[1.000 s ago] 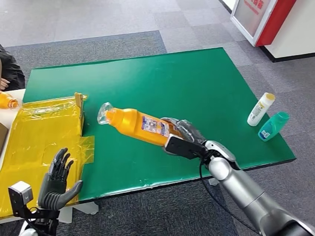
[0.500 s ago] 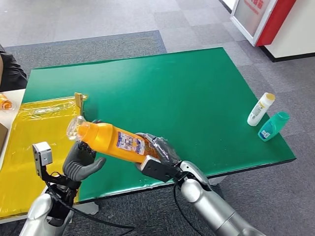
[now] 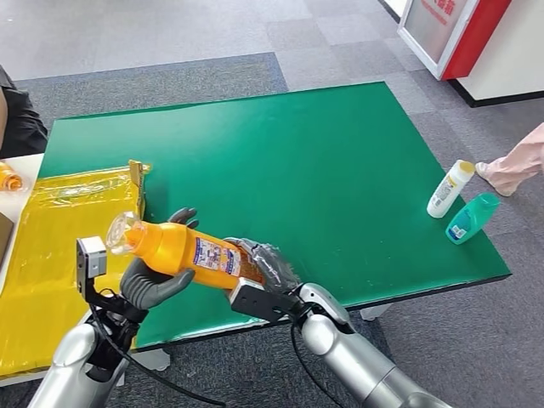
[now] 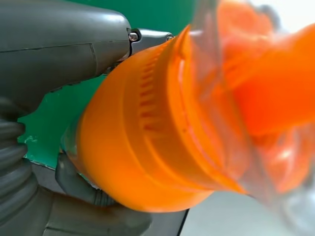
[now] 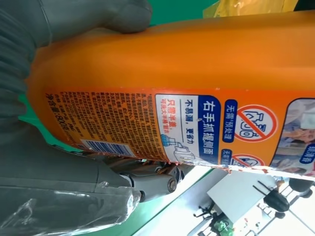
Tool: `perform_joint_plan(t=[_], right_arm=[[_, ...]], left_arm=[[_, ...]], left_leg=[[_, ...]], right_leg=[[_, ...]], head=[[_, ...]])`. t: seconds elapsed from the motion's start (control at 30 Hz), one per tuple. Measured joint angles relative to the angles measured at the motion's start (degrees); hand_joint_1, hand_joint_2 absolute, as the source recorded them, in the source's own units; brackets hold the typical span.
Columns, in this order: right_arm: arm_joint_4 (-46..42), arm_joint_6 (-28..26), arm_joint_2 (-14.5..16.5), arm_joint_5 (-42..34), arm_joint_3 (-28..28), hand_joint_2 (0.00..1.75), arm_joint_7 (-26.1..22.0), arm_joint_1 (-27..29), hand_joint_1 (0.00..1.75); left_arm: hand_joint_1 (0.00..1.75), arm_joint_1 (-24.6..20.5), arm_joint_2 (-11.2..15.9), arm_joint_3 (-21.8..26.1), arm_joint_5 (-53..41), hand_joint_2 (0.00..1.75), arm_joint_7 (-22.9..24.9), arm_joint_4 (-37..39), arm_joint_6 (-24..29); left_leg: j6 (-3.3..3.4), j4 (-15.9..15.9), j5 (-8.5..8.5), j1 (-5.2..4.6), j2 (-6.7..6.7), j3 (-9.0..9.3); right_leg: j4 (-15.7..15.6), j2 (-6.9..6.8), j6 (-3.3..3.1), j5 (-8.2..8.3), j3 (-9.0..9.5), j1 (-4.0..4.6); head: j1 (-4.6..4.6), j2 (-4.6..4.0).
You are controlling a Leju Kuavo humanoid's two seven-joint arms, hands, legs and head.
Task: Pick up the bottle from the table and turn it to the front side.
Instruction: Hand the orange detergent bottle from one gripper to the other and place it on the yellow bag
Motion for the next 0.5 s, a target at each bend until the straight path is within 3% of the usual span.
perform_joint_plan(t=[0.3, 0.43, 0.5], right_arm=[[0.8, -0.2, 0.0, 0.2, 1.2, 1.75, -0.1, -0.2, 1.75], [0.8, -0.3, 0.0, 0.2, 1.3, 1.75, -0.2, -0.2, 0.0], [0.8, -0.7, 0.0, 0.3, 1.4, 1.75, 0.0, -0.2, 0.0]], left_arm=[[1.75, -0.9, 0.8, -1.3, -1.4, 1.75, -1.2, 0.3, 1.4], [1.75, -0.9, 0.8, -1.5, -2.2, 1.75, -2.2, 0.3, 2.1], [1.75, -0.9, 0.8, -1.7, -3.3, 1.75, -2.6, 0.1, 2.7]], left_leg=[[0.0, 0.0, 0.0, 0.0, 0.0, -0.01], [0.0, 0.0, 0.0, 0.0, 0.0, -0.01], [0.0, 0.0, 0.0, 0.0, 0.0, -0.01]], right_leg=[[0.0, 0.0, 0.0, 0.0, -0.02, 0.0], [0.0, 0.0, 0.0, 0.0, -0.02, 0.0], [0.0, 0.0, 0.0, 0.0, -0.02, 0.0]], head=[[-0.01, 0.0], [-0.01, 0.0], [-0.01, 0.0]])
